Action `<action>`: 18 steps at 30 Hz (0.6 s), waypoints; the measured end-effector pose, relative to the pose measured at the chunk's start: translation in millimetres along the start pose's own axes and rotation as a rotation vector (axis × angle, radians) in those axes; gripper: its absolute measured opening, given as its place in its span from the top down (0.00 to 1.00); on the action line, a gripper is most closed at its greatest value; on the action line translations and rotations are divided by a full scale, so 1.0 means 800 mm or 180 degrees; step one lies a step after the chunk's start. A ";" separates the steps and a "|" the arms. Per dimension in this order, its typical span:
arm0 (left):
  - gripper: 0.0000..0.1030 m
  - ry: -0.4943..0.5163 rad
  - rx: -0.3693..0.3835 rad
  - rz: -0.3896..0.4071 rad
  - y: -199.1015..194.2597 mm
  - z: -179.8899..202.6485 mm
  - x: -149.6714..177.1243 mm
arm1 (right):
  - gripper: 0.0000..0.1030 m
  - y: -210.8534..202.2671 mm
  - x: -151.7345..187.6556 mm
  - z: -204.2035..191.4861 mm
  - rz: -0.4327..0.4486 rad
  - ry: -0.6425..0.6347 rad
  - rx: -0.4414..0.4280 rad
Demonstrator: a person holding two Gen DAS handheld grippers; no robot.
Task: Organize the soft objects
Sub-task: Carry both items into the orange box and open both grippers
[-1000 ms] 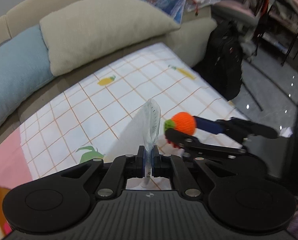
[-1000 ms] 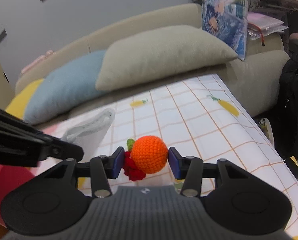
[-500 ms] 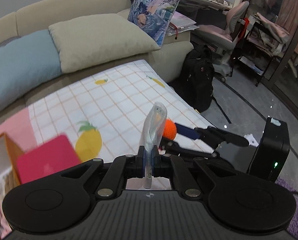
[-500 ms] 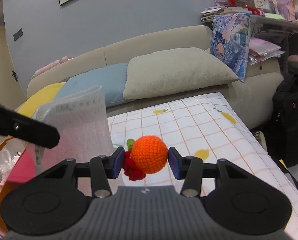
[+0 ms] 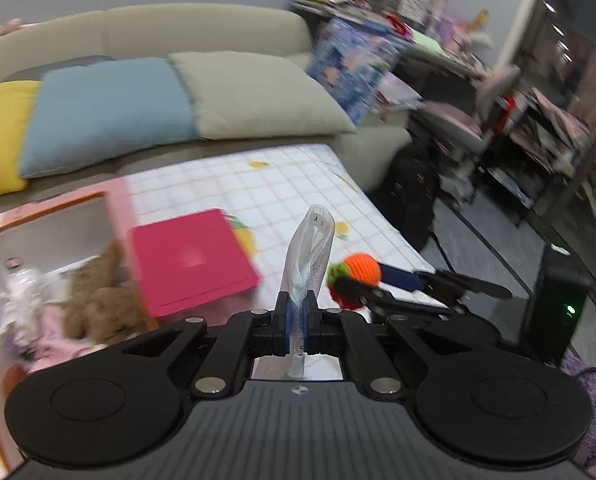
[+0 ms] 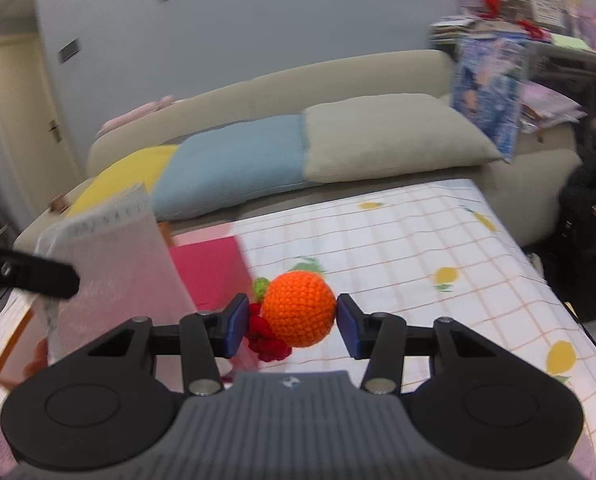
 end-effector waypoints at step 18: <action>0.95 0.0211 -0.1270 0.0293 -0.050 -0.175 0.023 | 0.54 0.060 0.026 -0.219 -0.0815 -0.0898 -0.1053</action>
Point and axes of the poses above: each gripper's, at about its wrist camera, not at the fingertips, and y roughly the way its jaws point, z to its right, x to its underside, the point moved 9 cm from there along y, roughly the way its jaws point, and after that the axes turned 15 degrees about z, right-handed, at the moved point
